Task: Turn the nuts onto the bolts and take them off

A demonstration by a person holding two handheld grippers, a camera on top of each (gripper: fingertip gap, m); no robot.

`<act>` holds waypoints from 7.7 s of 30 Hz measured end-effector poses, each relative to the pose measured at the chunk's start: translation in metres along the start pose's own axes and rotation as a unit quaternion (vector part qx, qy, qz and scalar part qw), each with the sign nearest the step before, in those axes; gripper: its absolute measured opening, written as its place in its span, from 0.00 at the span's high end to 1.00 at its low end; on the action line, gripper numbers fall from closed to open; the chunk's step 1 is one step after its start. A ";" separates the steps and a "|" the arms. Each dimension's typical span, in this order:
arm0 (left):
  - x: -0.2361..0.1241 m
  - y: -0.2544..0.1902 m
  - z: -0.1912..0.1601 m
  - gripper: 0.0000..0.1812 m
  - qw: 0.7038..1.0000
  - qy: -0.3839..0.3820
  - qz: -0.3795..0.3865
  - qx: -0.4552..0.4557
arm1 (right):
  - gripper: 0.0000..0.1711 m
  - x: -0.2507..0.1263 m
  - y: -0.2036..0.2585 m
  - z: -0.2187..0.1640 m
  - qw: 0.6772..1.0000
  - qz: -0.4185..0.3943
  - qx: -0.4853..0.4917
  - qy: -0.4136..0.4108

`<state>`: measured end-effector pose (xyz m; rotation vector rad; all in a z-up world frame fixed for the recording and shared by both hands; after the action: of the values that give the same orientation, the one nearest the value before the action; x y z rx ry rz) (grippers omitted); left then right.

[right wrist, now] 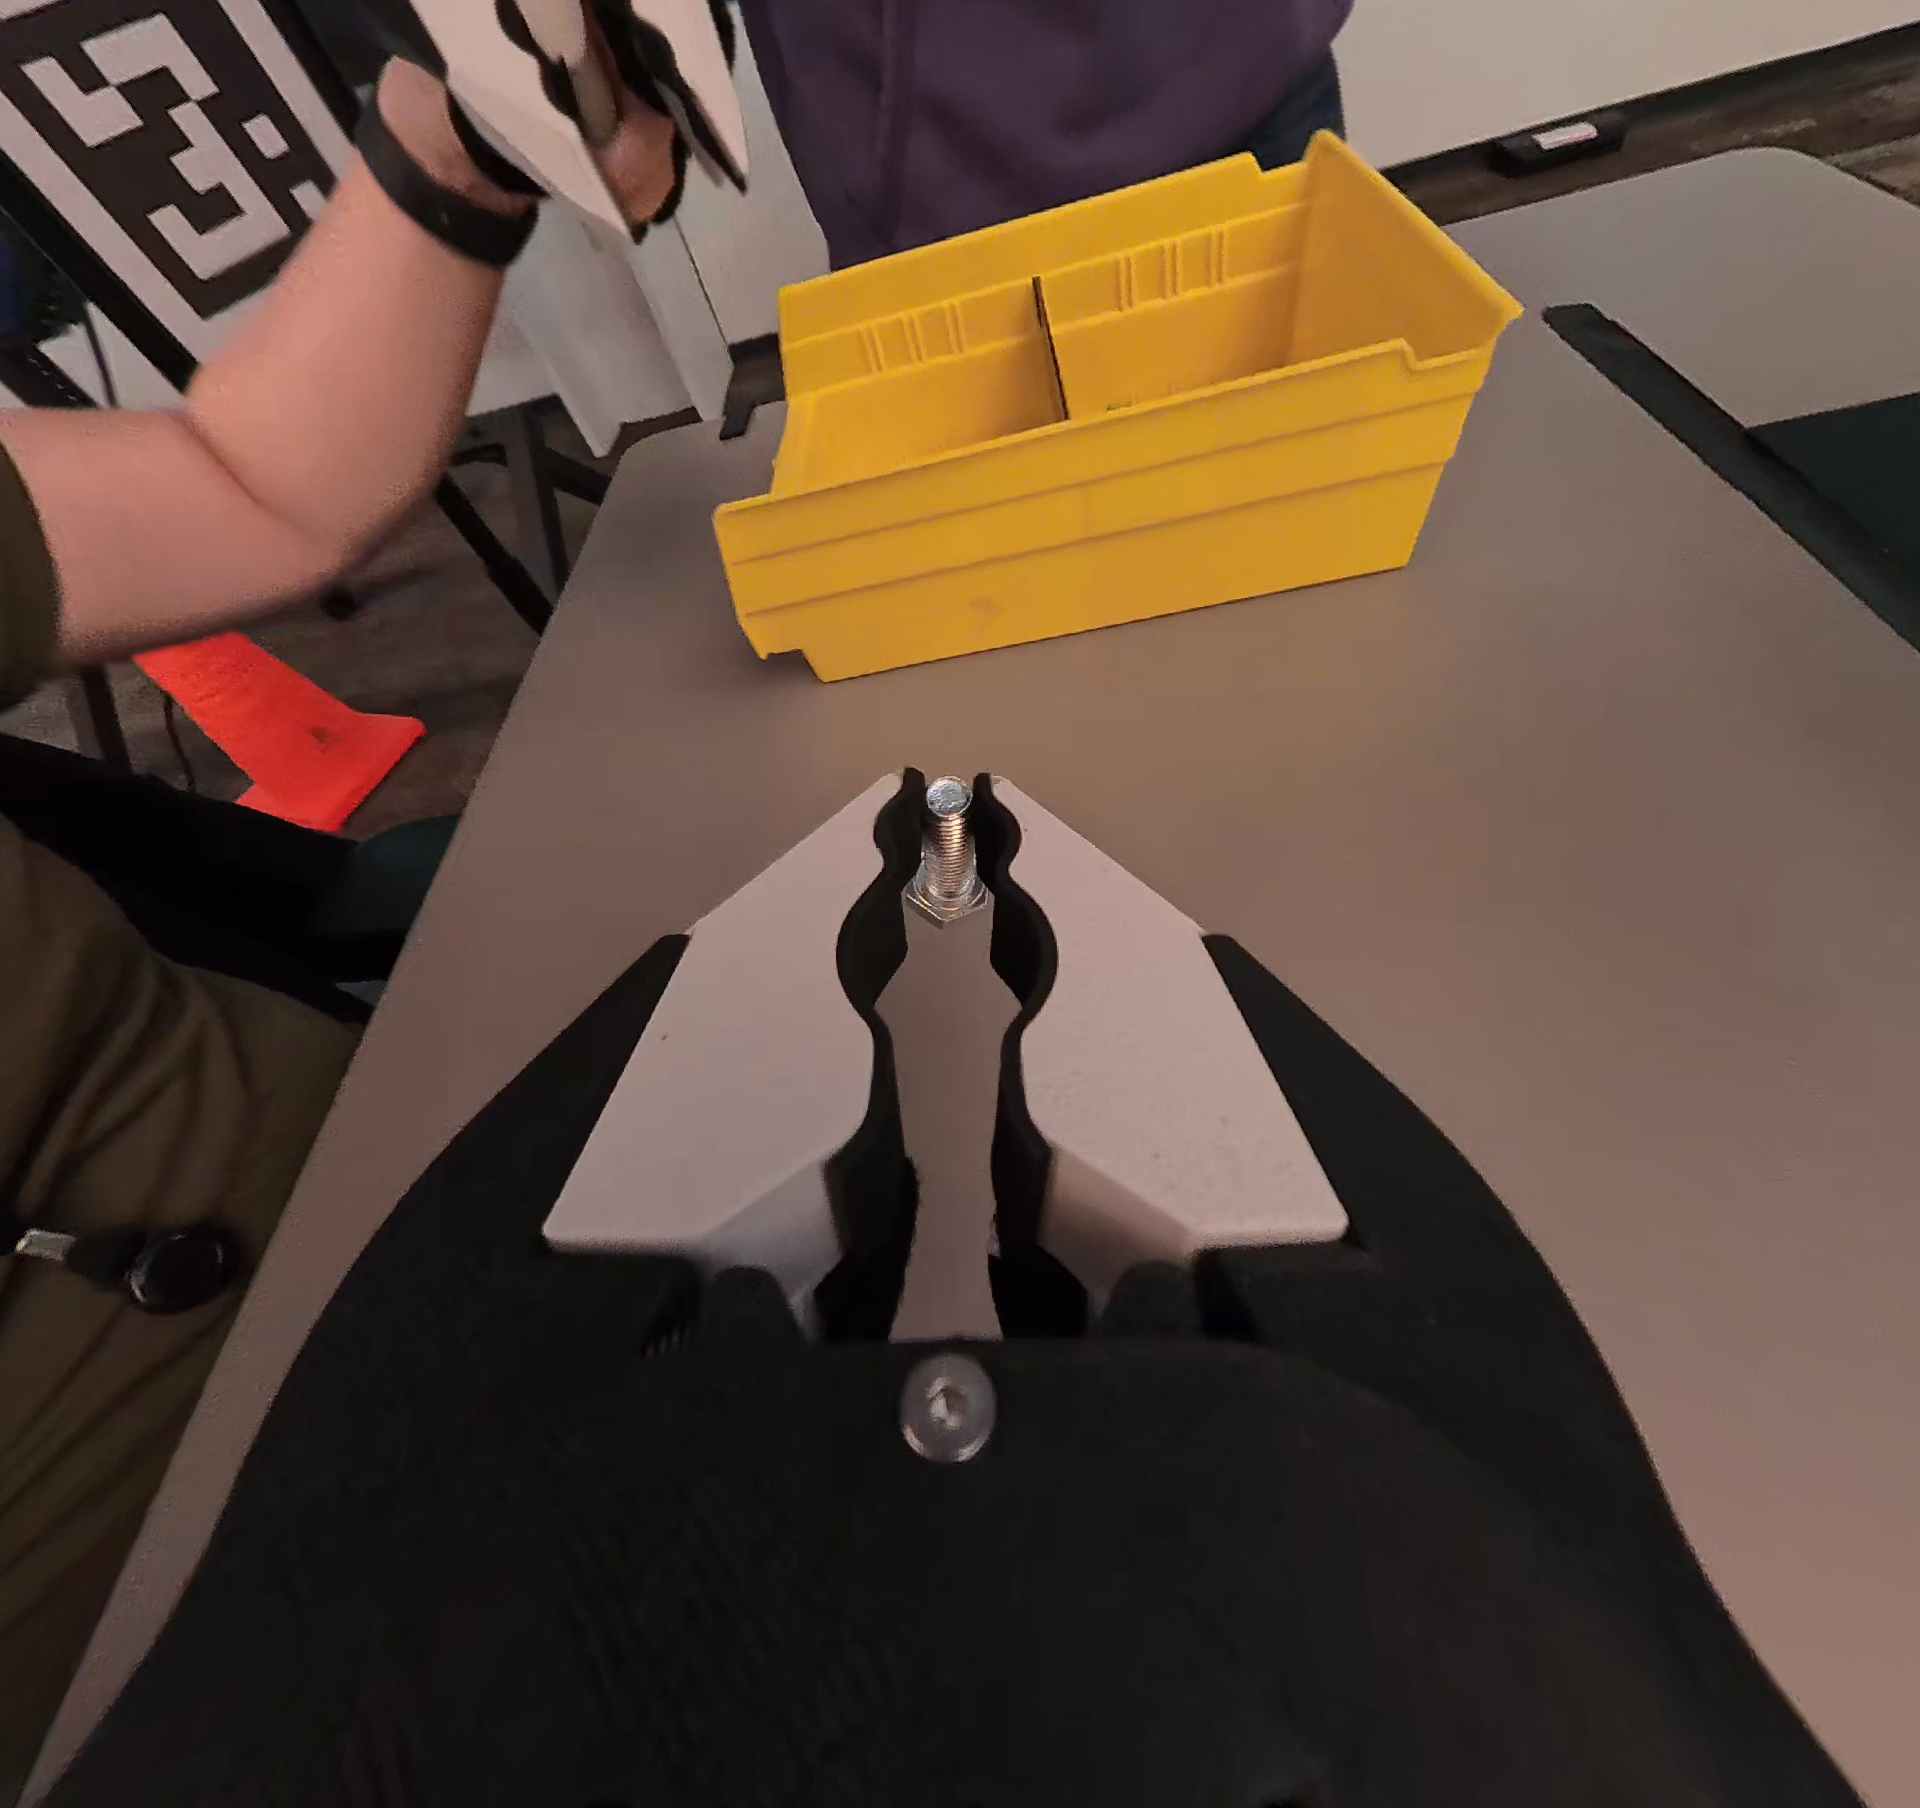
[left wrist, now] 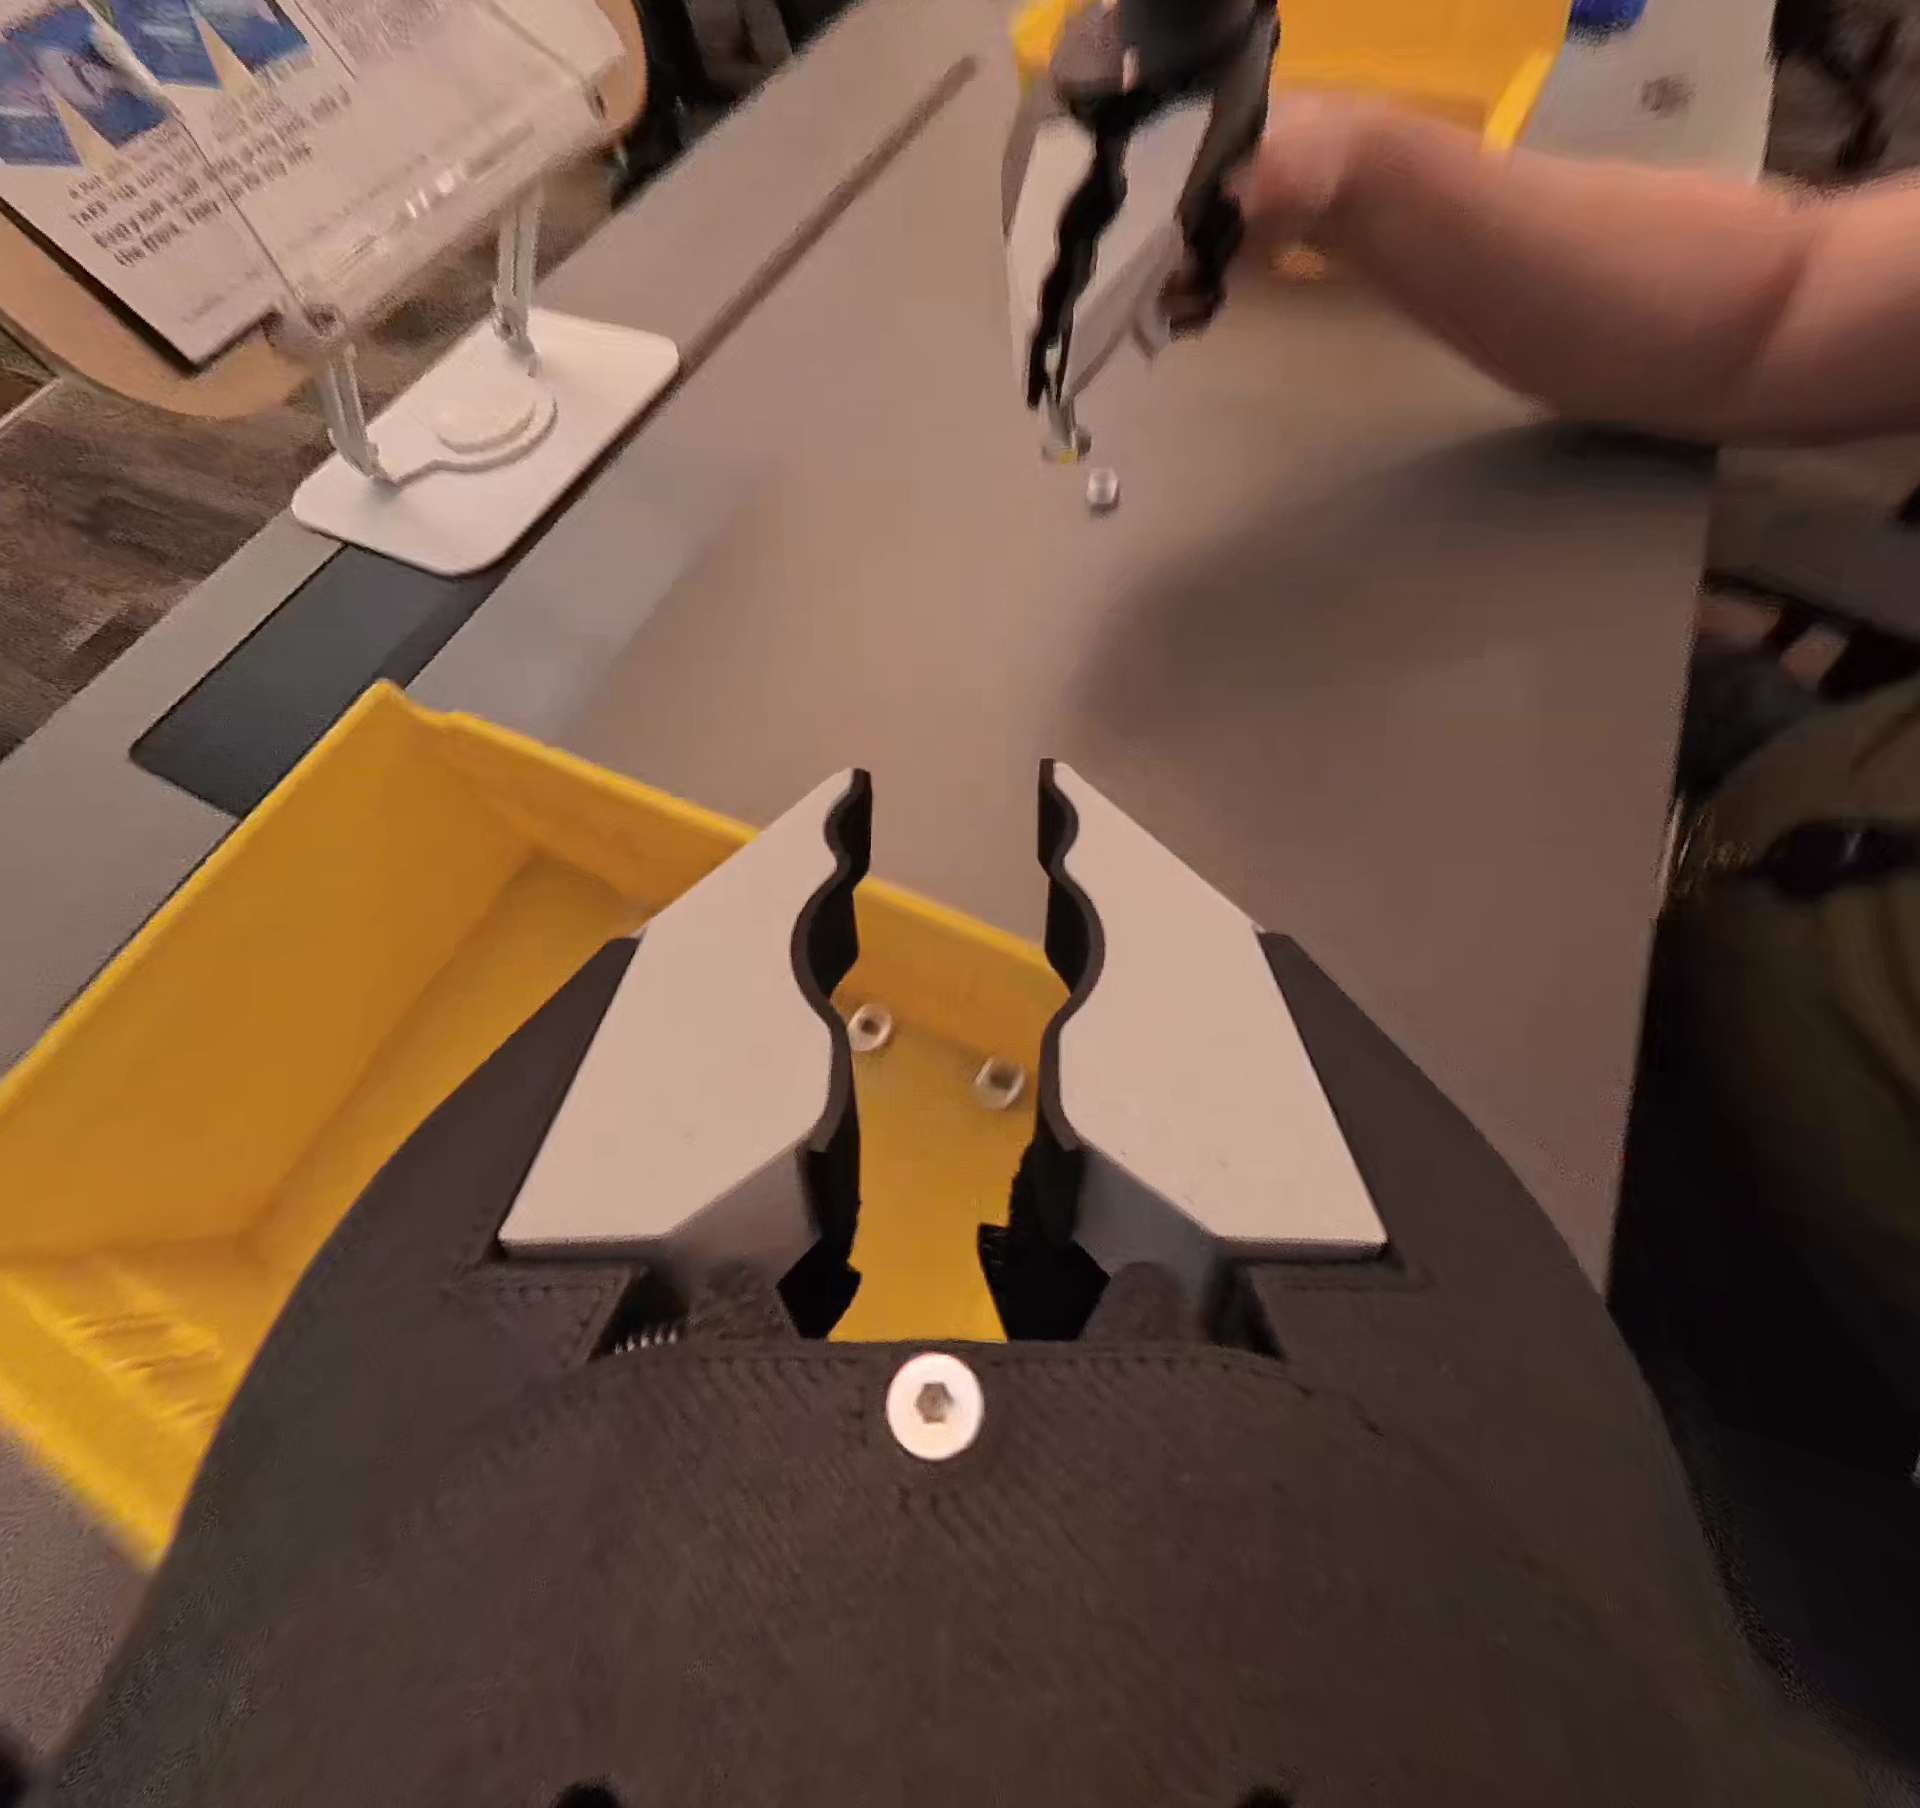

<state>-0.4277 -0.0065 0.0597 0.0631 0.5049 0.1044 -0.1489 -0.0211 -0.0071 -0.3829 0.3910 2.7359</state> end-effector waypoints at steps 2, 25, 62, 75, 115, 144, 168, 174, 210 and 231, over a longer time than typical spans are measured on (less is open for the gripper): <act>-0.001 0.016 -0.020 0.83 0.997 0.066 -0.013 0.040 | 0.95 0.000 -0.005 -0.005 1.000 -0.008 0.000 0.008; 0.078 0.010 -0.130 0.87 0.875 0.361 -0.287 0.148 | 0.95 -0.021 -0.028 -0.015 0.998 -0.060 0.004 0.008; 0.083 0.009 -0.128 0.88 0.892 0.312 -0.268 0.190 | 0.95 -0.040 -0.036 -0.018 0.996 -0.085 0.008 0.007; 0.008 0.066 -0.019 0.69 0.971 -0.076 0.221 -0.046 | 0.95 -0.063 -0.008 0.048 0.952 0.118 0.107 -0.262; 0.084 0.009 -0.135 0.85 0.883 0.318 -0.307 0.161 | 0.95 -0.050 -0.009 0.026 0.991 0.000 0.068 -0.113; 0.085 0.001 -0.135 1.00 0.870 0.323 -0.312 0.202 | 0.95 -0.064 -0.013 0.027 0.991 -0.021 0.060 -0.117; 0.079 0.011 -0.139 0.89 0.859 0.333 -0.274 0.276 | 0.95 -0.069 -0.017 0.024 0.992 -0.028 0.057 -0.112; 0.081 0.009 -0.138 0.91 0.860 0.327 -0.269 0.285 | 0.95 -0.068 -0.018 0.022 0.992 -0.026 0.059 -0.108; 0.008 0.025 -0.019 0.91 0.967 0.129 -0.128 0.177 | 0.95 -0.071 0.002 0.030 0.993 -0.003 0.040 -0.113; 0.082 0.003 -0.134 0.91 0.897 0.334 -0.239 0.161 | 0.95 -0.078 -0.004 0.028 0.993 -0.013 0.040 -0.109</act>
<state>-0.4217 0.0108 -0.0967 0.2297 1.2113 -0.4625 -0.0831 -0.0324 0.0420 -0.0676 0.4307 2.6894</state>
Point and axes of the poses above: each gripper's, where its closed fingertips meet, x out along the fingers, z out of its top, y = z × x across the jaws, the point moved 6 cm from there along -x, back along the fingers, and after that the axes turned 1 degree about -y, right-handed, at the moved point
